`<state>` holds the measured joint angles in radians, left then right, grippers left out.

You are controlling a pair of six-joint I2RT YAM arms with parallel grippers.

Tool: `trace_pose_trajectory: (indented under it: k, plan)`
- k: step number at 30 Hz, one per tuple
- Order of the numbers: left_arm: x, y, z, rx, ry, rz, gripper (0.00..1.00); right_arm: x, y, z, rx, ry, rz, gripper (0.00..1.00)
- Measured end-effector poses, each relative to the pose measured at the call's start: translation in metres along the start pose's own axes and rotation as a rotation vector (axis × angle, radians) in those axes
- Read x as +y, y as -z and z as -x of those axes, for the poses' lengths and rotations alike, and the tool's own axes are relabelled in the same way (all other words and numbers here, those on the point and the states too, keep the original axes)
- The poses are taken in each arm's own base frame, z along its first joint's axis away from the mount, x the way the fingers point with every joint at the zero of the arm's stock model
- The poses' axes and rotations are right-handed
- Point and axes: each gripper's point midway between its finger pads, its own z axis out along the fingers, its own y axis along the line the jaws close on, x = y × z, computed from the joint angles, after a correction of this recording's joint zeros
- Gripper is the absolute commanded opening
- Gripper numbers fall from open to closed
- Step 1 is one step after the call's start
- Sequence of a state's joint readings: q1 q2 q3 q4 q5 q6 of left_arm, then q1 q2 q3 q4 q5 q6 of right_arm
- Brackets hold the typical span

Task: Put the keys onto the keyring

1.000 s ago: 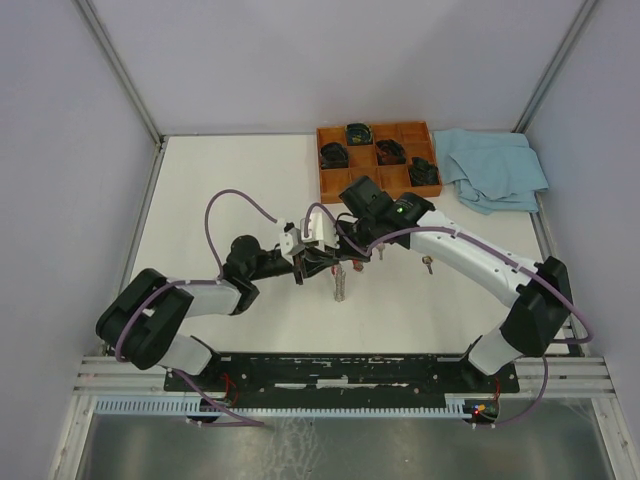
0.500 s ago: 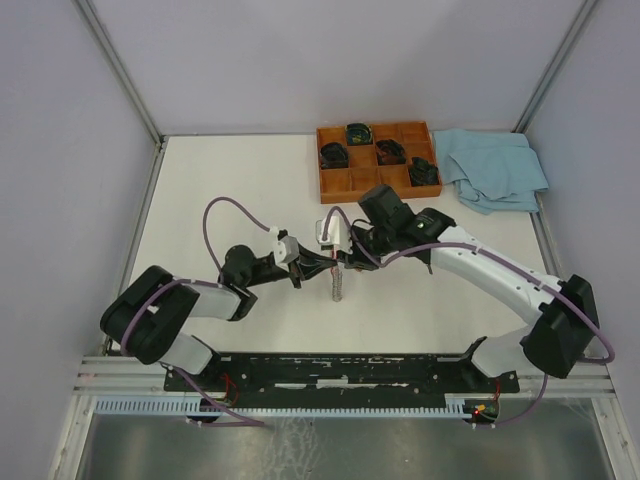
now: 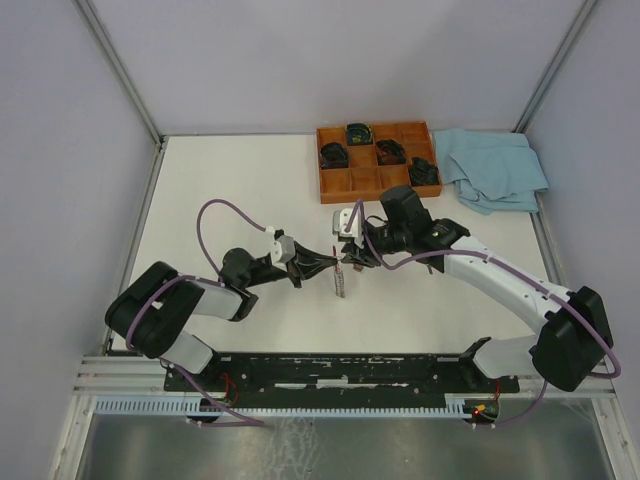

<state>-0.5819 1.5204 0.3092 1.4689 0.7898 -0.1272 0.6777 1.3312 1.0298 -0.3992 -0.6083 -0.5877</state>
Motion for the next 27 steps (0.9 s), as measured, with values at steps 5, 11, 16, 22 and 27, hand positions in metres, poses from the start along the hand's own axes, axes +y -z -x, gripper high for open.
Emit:
trace_pose_trajectory:
  k: [5, 11, 16, 22, 27]
  plan:
    - [0.0, 0.0, 0.0, 0.0, 0.0, -0.001, 0.03, 0.004, -0.002, 0.009, -0.045, 0.019, 0.03, 0.32]
    - [0.0, 0.0, 0.0, 0.0, 0.0, -0.002, 0.03, 0.006, -0.002, 0.012, -0.061, 0.031, 0.048, 0.23]
    - [-0.001, 0.0, -0.001, 0.002, 0.002, -0.006, 0.06, 0.009, -0.004, 0.01, -0.061, 0.031, 0.07, 0.05]
    - [-0.001, 0.001, -0.004, 0.014, 0.012, -0.005, 0.17, 0.011, -0.005, 0.007, -0.028, 0.012, 0.103, 0.01]
    - [-0.002, 0.002, -0.005, 0.036, 0.015, -0.004, 0.23, 0.012, -0.004, 0.005, 0.018, -0.012, 0.127, 0.01]
